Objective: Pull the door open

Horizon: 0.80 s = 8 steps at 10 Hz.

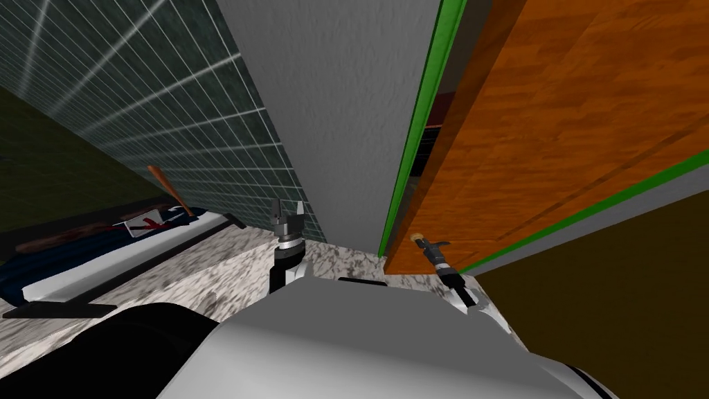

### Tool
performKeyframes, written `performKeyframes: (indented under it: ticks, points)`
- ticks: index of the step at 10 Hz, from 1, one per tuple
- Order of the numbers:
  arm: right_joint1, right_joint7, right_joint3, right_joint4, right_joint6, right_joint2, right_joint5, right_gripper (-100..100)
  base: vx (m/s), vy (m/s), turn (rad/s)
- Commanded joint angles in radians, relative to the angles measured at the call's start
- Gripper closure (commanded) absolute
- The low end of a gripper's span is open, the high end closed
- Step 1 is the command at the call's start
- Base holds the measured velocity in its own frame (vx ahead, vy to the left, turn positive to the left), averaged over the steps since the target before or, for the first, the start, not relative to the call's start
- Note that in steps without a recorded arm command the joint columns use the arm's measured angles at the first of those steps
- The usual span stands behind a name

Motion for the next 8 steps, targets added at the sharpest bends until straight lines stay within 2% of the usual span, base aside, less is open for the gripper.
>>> performKeyframes:
  ticks: [1, 3, 4, 6, 8]
  points:
    - [0.011, -0.009, -0.001, 0.007, -0.026, -0.010, 0.006, 100, -0.135, -0.026, 0.130]
    - [0.026, -0.022, -0.002, 0.016, -0.063, -0.024, 0.014, 100, -0.215, -0.113, 0.193]
    - [0.026, -0.022, -0.002, 0.016, -0.063, -0.024, 0.014, 100, -0.123, -0.060, 0.032]
    - [0.044, -0.036, -0.003, 0.027, -0.105, -0.040, 0.024, 100, -0.131, -0.064, 0.130]
    - [0.053, -0.044, -0.004, 0.032, -0.126, -0.048, 0.029, 100, -0.155, -0.076, 0.108]
